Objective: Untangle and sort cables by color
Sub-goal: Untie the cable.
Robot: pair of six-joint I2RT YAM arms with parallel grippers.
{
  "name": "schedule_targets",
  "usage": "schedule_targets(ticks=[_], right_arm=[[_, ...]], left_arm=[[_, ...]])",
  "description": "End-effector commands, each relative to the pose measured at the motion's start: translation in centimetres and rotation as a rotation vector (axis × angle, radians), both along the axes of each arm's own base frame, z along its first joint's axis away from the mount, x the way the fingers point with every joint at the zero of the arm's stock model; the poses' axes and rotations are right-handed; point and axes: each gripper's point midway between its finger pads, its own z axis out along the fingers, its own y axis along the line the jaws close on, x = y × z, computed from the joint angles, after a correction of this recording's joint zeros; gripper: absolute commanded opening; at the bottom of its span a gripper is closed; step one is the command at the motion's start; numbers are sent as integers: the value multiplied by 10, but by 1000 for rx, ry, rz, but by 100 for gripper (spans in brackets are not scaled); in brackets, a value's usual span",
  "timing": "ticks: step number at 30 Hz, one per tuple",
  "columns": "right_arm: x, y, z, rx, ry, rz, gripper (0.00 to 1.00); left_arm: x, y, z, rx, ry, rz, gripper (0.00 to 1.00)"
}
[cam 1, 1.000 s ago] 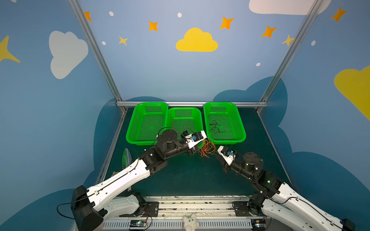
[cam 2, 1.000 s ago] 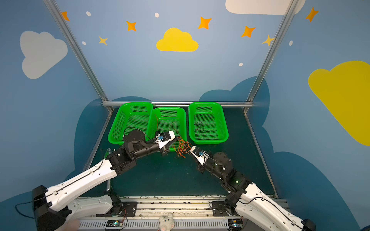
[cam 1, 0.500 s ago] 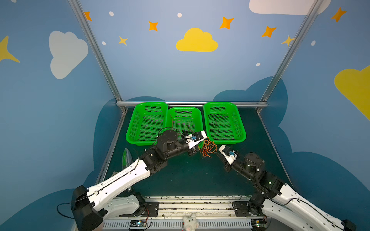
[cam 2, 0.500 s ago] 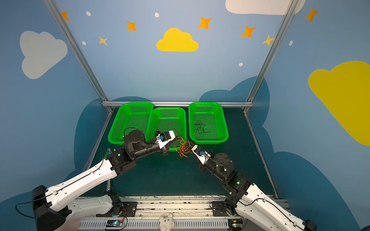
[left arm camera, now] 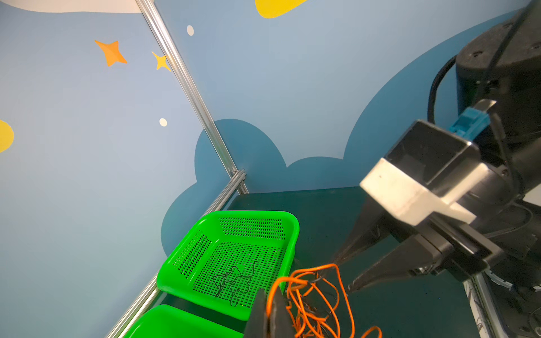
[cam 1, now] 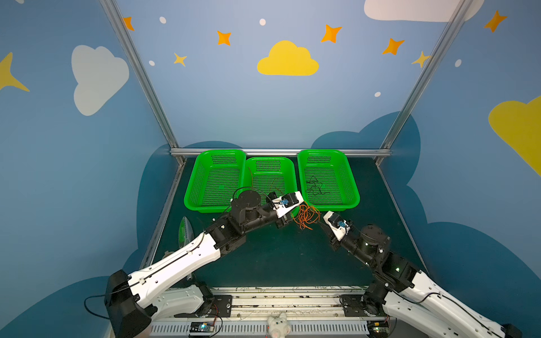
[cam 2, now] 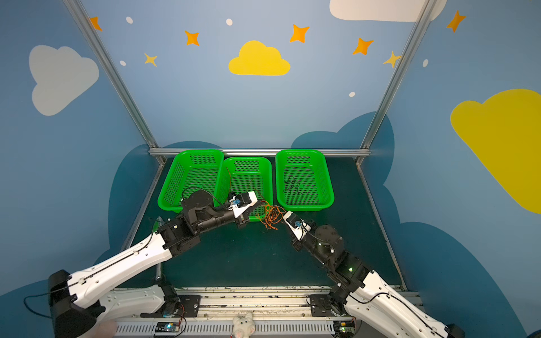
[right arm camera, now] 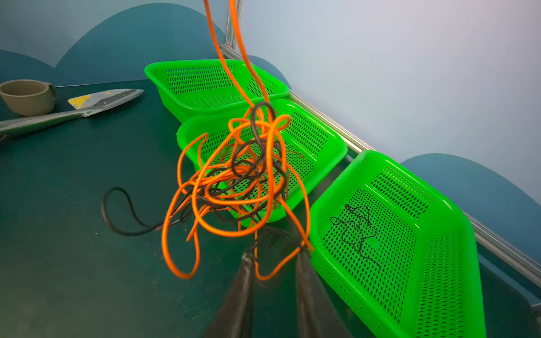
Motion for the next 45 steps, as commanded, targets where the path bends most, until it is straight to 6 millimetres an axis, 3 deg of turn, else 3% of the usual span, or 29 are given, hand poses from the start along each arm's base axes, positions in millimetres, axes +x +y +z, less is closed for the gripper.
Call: schedule_targets(ticks=[1,6,13,27,38,45], right_arm=[[3,-6,10,15,-40,-39,27],[6,-9,9,25,-36,-66,29],[-15,13,5,32,-15,111,36],[-26,8,10,53,13,135,38],[-17,10,-10,-6,65,95,29],[-11,8,-9,-7,43,61,27]], left_arm=[[1,-2,11,-34,-15,1,3],[-1,-5,11,-40,-16,-12,3],[0,-7,11,-35,-23,-12,3],[3,-8,11,-15,-39,-8,3],[-2,-9,14,-24,-39,-25,3],[-5,-8,14,-27,-38,-37,3]])
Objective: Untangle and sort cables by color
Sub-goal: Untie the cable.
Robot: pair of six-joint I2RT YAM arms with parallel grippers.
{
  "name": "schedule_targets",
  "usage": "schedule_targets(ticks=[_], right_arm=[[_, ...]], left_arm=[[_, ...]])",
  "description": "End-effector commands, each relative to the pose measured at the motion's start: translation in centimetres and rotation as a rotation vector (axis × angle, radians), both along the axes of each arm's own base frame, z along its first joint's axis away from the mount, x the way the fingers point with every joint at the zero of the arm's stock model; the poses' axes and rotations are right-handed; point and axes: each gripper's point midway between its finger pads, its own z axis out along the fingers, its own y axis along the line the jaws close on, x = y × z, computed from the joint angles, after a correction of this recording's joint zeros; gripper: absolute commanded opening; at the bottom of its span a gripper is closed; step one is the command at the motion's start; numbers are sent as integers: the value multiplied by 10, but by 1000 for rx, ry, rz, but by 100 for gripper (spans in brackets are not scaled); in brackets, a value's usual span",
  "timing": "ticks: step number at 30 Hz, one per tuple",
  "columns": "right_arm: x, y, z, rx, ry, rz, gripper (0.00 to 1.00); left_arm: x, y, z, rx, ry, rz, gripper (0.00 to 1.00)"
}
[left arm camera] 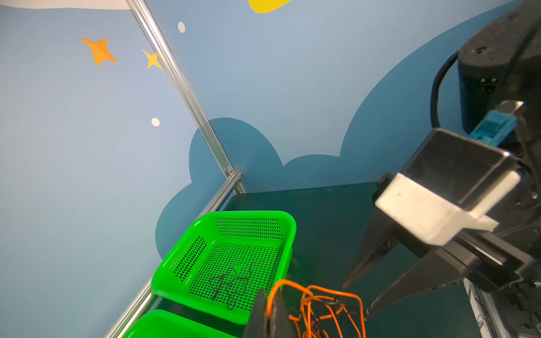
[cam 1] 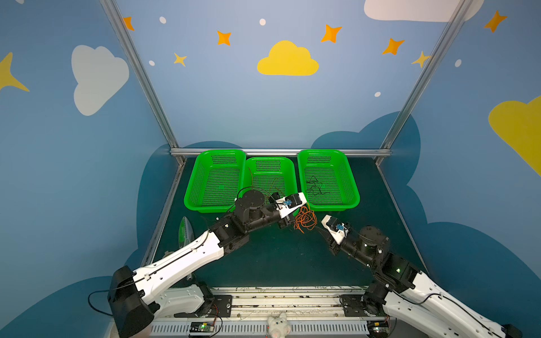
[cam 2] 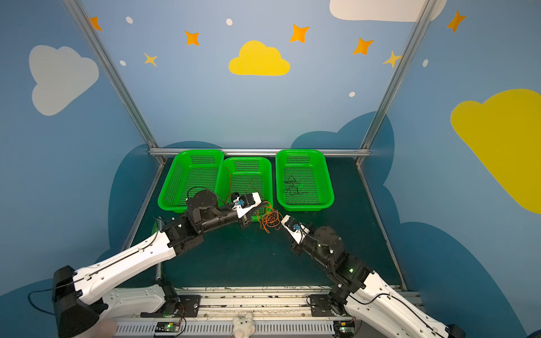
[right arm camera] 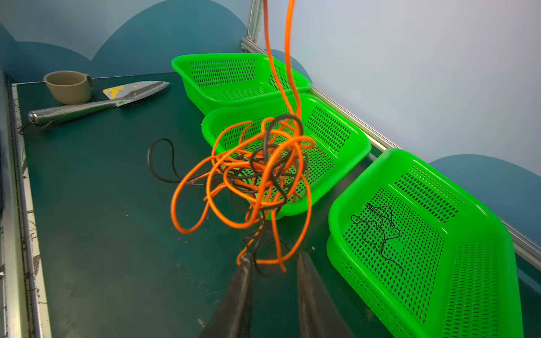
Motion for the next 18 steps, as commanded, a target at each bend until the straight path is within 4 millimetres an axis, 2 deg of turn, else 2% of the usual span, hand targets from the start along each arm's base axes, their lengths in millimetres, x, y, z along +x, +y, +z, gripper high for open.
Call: schedule_targets(ticks=[1,11,18], right_arm=[[3,-1,5,13,-11,-22,26],[4,6,-1,-2,6,1,22],[11,3,0,-8,-9,-39,9]], left_arm=[[-5,1,20,-42,-34,-18,3],[-5,0,23,-51,-36,-20,3],[-8,-1,27,-69,-31,-35,3]])
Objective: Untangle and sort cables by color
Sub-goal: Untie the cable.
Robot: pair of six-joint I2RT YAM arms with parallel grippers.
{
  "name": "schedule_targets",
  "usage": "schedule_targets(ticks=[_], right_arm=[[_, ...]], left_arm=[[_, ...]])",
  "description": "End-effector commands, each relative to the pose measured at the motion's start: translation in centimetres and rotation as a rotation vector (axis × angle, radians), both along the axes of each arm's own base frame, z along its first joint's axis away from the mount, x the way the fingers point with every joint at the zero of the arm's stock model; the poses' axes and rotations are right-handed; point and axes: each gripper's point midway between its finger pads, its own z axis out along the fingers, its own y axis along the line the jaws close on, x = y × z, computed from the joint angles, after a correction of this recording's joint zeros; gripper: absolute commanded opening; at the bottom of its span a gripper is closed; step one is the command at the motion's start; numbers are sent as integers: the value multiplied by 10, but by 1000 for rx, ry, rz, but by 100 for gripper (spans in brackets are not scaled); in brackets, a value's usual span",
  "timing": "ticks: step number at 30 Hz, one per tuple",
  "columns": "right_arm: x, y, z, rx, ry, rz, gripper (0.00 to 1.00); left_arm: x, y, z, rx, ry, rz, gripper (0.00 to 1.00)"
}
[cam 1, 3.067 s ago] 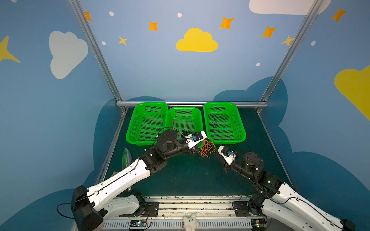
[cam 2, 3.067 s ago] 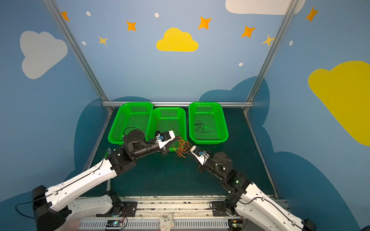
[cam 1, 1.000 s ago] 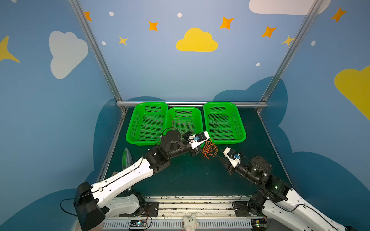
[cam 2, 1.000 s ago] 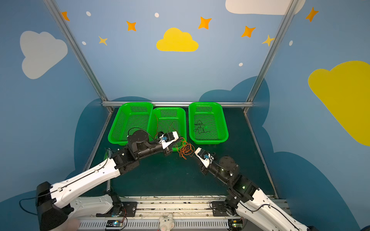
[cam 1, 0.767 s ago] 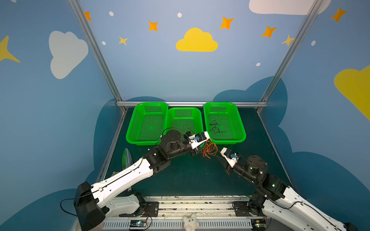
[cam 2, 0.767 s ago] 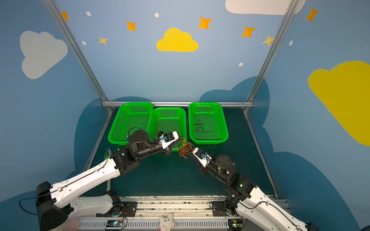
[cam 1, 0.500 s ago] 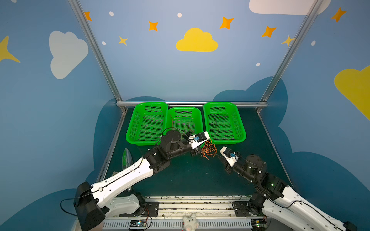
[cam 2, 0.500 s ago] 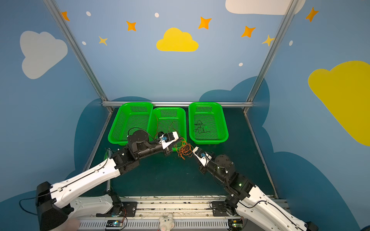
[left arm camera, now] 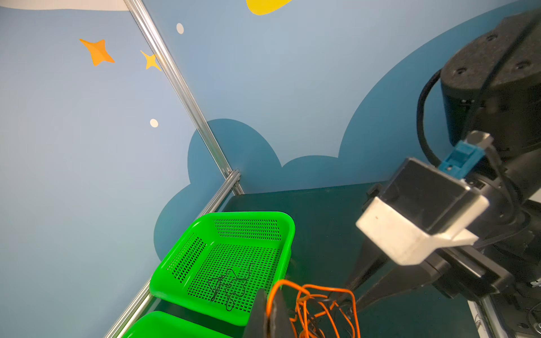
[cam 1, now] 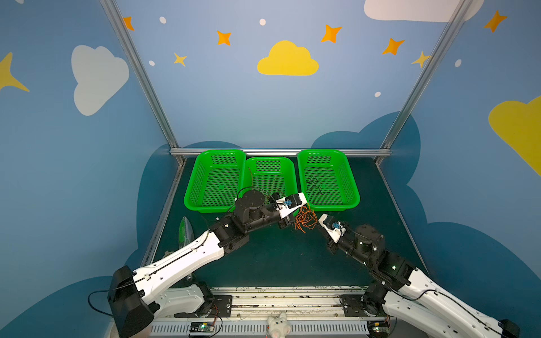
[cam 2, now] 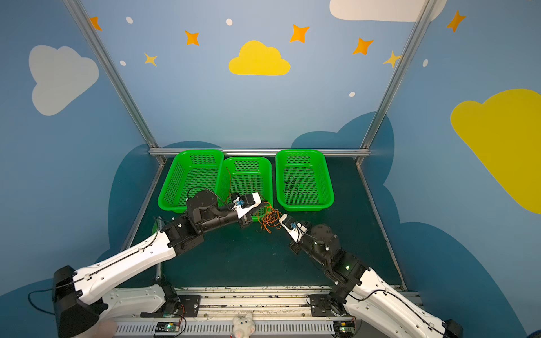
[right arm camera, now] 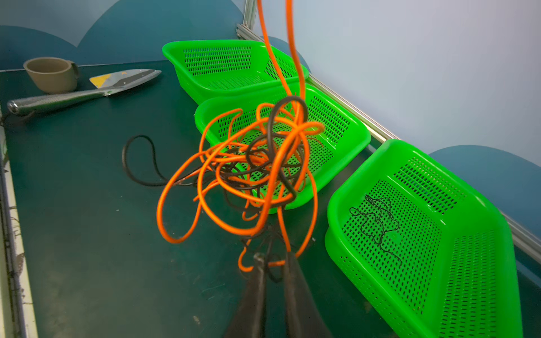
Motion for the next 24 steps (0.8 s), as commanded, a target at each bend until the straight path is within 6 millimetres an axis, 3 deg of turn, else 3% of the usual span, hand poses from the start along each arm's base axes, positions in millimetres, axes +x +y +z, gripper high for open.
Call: schedule_targets(ticks=[1,7,13,19,24], right_arm=[[4,1,10,25,-26,-17,8],[9,-1,19,59,-40,-51,0],[21,-23,9,172,22,-214,0],[29,-54,-21,260,179,-395,0],[33,-84,-60,329,332,-561,0]], left_arm=[[-6,0,27,-65,-31,-24,3],[-1,3,22,-59,-22,5,3],[22,26,28,-81,-7,110,3],[44,65,41,-140,-10,233,3],[55,95,51,-155,-47,344,3]])
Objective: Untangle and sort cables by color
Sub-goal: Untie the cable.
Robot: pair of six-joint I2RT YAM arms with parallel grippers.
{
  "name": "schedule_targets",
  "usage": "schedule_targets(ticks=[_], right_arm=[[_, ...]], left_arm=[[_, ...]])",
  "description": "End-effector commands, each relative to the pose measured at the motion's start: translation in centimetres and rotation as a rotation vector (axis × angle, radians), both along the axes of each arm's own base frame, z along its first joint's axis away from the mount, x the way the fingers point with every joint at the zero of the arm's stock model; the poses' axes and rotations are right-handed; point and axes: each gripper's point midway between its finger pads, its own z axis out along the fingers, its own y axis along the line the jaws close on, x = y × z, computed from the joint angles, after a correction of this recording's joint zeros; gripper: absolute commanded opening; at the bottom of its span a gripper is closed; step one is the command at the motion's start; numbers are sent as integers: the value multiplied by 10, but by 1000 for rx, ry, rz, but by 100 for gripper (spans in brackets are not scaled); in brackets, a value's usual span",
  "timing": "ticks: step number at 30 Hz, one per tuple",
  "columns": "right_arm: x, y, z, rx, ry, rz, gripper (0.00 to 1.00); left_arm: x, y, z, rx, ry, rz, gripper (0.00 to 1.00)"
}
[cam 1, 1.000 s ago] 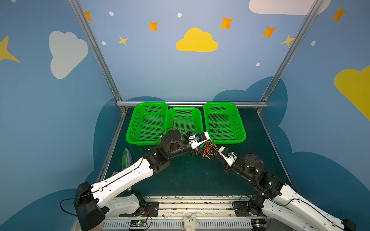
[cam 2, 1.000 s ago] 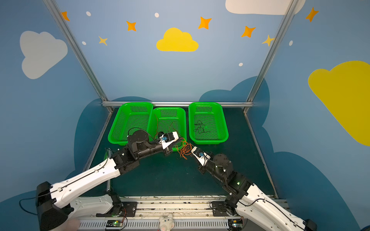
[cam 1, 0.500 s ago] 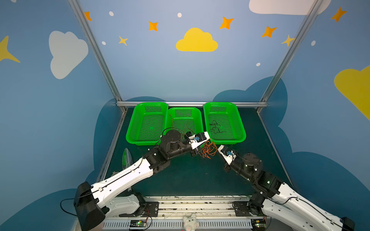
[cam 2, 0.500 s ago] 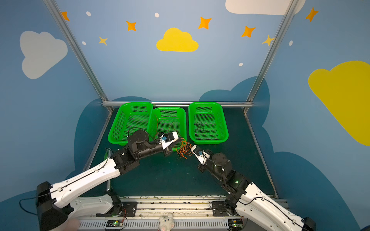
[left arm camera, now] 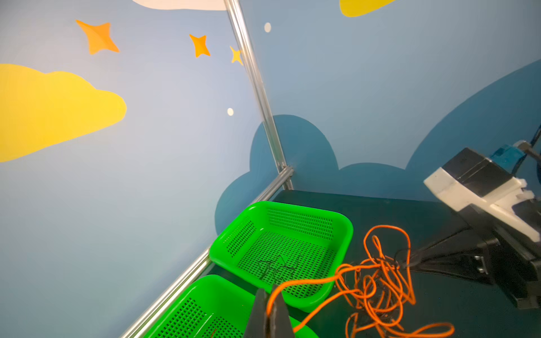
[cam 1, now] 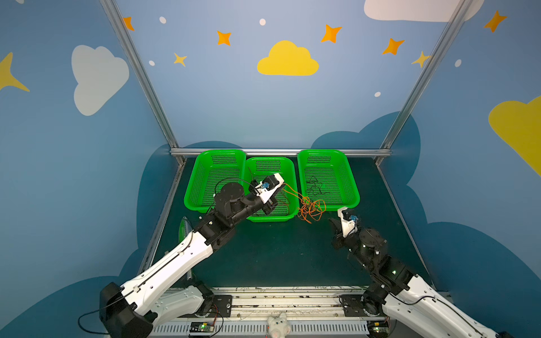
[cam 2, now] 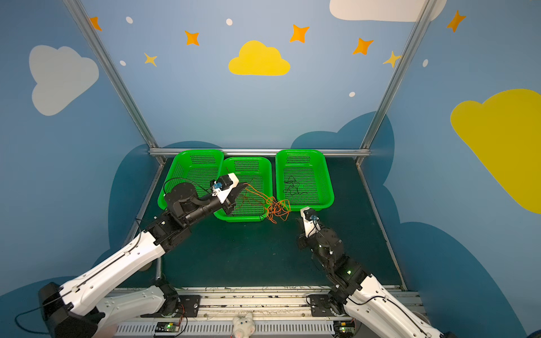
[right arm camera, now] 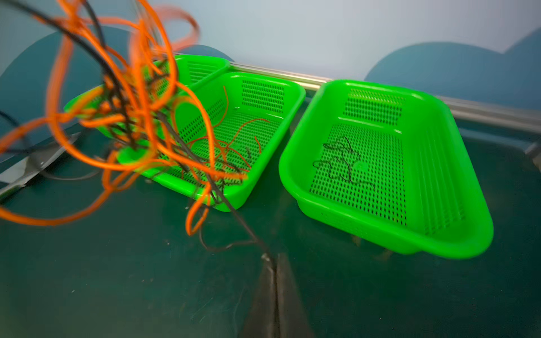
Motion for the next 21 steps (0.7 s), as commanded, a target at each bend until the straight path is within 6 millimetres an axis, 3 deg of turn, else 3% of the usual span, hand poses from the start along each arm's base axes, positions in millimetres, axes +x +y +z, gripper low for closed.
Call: schedule_targets(ticks=[1,6,14,21], right_arm=[[0,-25,-34,80,154,-136,0],[-1,-44,-63,148,250,-222,0],[-5,-71,-101,204,391,-356,0],[-3,-85,-112,222,442,-412,0]], left_arm=[[7,26,19,-48,-48,102,3],[16,67,32,-74,-73,241,3],[15,112,42,-73,-89,368,3],[6,138,45,-51,-93,439,3]])
